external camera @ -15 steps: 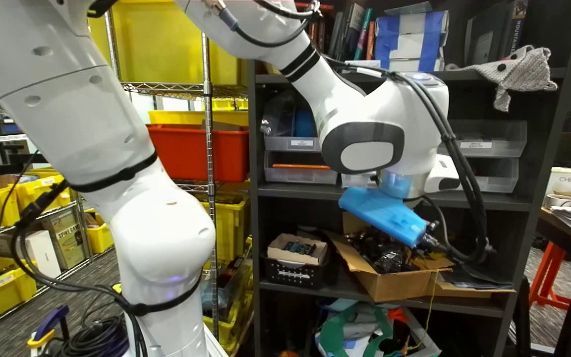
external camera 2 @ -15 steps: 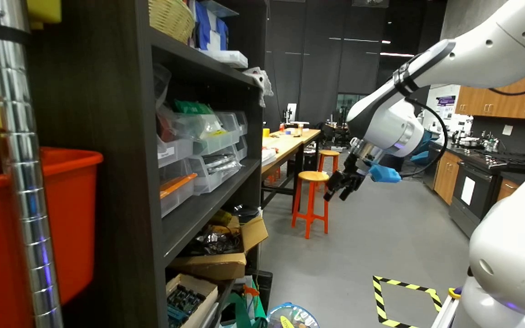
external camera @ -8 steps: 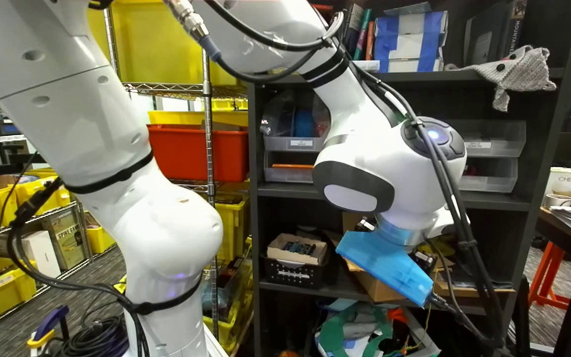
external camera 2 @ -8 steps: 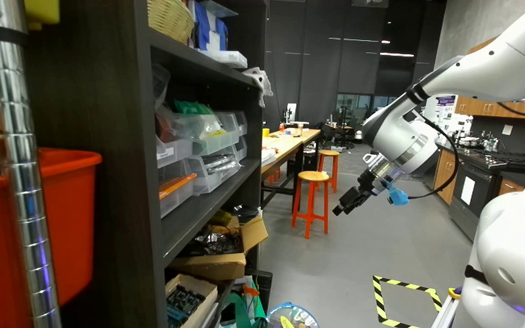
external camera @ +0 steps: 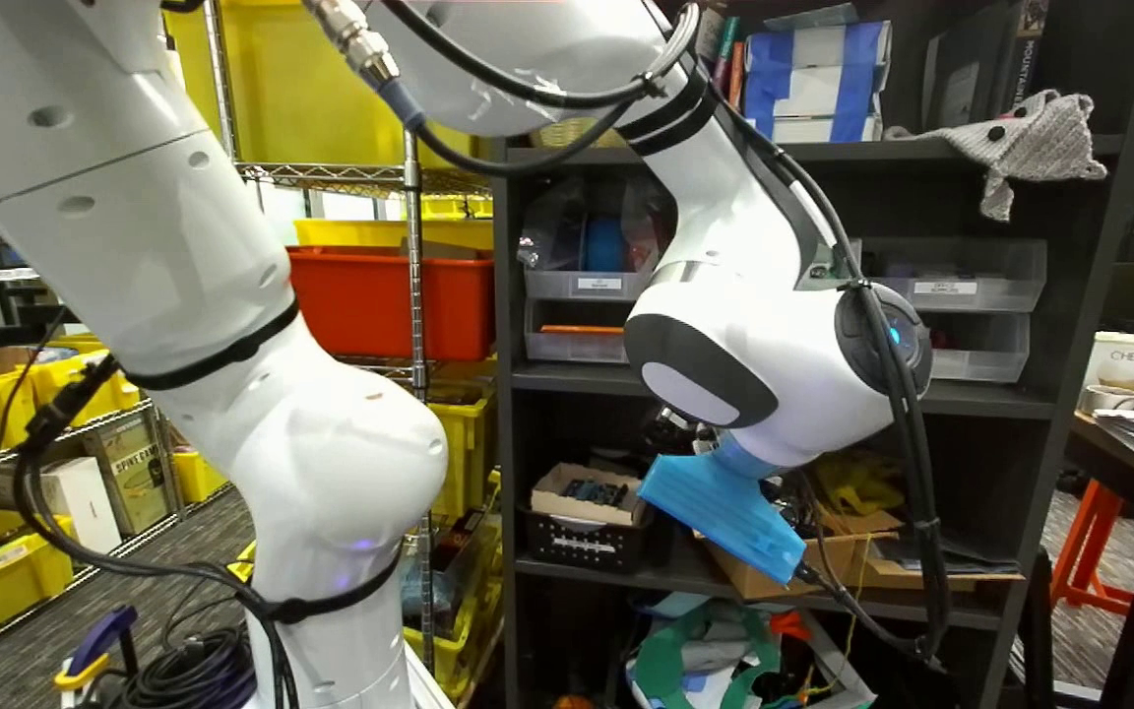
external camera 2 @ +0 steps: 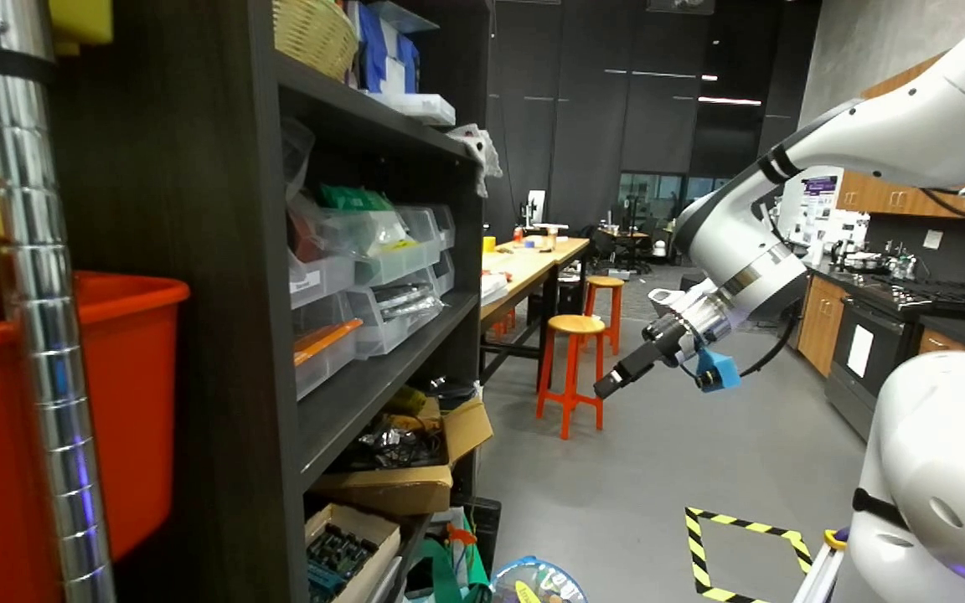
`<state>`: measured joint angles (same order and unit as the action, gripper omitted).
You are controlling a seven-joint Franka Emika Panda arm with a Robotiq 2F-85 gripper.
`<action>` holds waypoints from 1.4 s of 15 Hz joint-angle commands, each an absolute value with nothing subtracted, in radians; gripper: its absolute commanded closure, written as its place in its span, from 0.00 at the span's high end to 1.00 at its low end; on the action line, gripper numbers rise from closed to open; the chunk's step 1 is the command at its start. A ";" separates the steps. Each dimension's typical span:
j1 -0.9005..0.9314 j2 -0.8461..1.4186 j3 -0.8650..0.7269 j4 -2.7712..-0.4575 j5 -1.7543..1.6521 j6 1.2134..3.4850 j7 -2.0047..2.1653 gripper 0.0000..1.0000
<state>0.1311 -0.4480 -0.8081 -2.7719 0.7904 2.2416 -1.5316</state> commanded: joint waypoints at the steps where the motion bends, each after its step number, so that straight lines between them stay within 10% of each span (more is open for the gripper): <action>1: 0.060 -0.458 -0.766 -2.768 0.880 2.034 -1.650 1.00; 11: -0.114 -0.397 -0.566 -2.769 0.956 1.975 -1.784 1.00; 21: -0.195 -0.170 -0.466 -2.727 1.570 1.402 -1.895 1.00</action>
